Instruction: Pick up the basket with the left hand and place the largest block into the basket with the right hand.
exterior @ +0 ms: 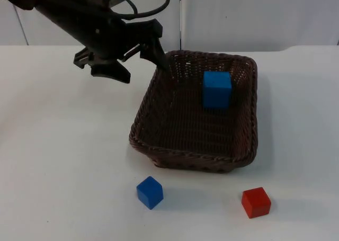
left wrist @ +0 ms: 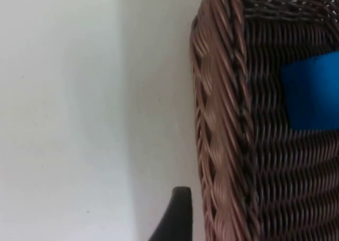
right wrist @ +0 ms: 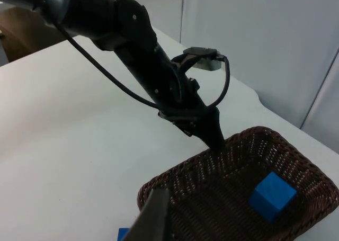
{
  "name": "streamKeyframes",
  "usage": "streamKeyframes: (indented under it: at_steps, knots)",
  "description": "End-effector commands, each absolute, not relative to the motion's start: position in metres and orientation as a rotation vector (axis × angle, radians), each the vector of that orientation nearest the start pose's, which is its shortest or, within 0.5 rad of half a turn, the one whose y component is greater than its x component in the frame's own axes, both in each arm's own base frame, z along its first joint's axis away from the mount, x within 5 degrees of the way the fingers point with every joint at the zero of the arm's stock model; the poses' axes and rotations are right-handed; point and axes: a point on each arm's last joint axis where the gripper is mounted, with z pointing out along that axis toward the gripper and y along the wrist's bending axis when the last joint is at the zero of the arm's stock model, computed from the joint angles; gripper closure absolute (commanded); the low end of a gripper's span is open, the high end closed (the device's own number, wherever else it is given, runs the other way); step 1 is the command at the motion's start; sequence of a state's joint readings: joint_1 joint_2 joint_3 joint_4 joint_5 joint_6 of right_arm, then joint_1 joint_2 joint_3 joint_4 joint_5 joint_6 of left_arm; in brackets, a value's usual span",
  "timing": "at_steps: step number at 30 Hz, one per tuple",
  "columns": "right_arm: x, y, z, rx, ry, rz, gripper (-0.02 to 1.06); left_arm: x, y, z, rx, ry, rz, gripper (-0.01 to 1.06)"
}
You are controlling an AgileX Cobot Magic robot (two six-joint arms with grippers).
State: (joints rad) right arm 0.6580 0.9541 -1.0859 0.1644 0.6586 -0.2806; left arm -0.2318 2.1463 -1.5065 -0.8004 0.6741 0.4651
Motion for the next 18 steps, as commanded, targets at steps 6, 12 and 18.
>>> streamKeyframes:
  at_steps: [6, 12, 18]
  knots:
    - [0.145, 0.123, 0.416, -0.848, 1.810, 0.419, 0.17, 0.424, -0.144, 0.169, 0.230, 2.660, -0.756, 0.26]
    - [0.146, 0.123, 0.418, -0.837, 1.792, 0.421, 0.17, 0.410, -0.154, 0.172, 0.297, 2.674, -0.736, 0.26]
    - [0.146, 0.124, 0.419, -0.826, 1.784, 0.429, 0.17, 0.388, -0.154, 0.176, 0.287, 2.689, -0.735, 0.26]
